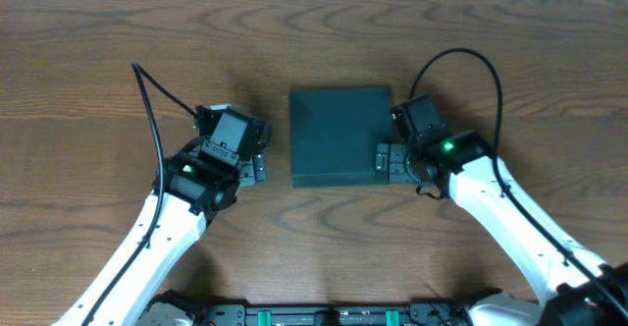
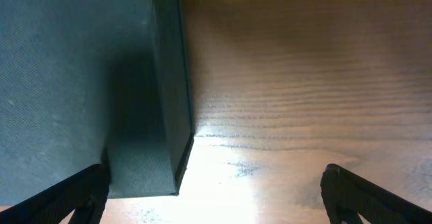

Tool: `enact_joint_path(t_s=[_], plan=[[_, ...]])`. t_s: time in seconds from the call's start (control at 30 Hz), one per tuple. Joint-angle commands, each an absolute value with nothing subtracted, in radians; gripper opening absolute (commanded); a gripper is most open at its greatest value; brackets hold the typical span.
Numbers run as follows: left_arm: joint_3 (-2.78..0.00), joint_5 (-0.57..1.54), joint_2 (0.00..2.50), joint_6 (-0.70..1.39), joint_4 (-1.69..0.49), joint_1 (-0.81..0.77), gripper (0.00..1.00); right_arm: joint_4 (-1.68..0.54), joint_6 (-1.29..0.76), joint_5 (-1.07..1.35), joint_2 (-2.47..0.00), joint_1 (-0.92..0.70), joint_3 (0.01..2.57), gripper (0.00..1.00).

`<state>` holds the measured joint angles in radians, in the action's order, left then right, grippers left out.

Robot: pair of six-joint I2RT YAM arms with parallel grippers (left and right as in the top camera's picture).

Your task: Pack container

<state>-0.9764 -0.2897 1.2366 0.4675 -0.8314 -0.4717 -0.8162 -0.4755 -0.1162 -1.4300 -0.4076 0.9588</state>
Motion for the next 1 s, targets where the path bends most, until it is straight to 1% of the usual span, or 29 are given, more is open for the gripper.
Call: enact_joint_path(t_s=[0.0, 0.2, 0.33, 0.63, 0.8, 0.97], plan=[[-0.984, -0.287, 1.242, 0.43, -0.831, -0.453, 0.95, -0.8, -0.497, -0.146, -1.389, -0.361, 0.977, 0.99], [-0.984, -0.285, 1.27, 0.409, -0.792, -0.43, 0.95, -0.744, -0.469, -0.14, -1.395, -0.26, 0.982, 0.99], [-0.984, -0.242, 1.325, 0.368, -0.73, -0.43, 0.95, -0.699, -0.469, -0.141, -1.4, -0.226, 0.986, 0.99], [-0.984, -0.234, 1.461, 0.365, -0.603, -0.43, 0.95, -0.599, -0.379, -0.122, -1.547, -0.223, 0.986, 0.99], [-0.984, -0.206, 1.497, 0.332, -0.554, -0.43, 0.95, -0.54, -0.377, -0.096, -1.635, -0.223, 0.986, 0.99], [-0.984, -0.181, 1.533, 0.324, -0.502, -0.43, 0.95, -0.522, -0.377, -0.049, -1.655, -0.224, 0.986, 0.99]])
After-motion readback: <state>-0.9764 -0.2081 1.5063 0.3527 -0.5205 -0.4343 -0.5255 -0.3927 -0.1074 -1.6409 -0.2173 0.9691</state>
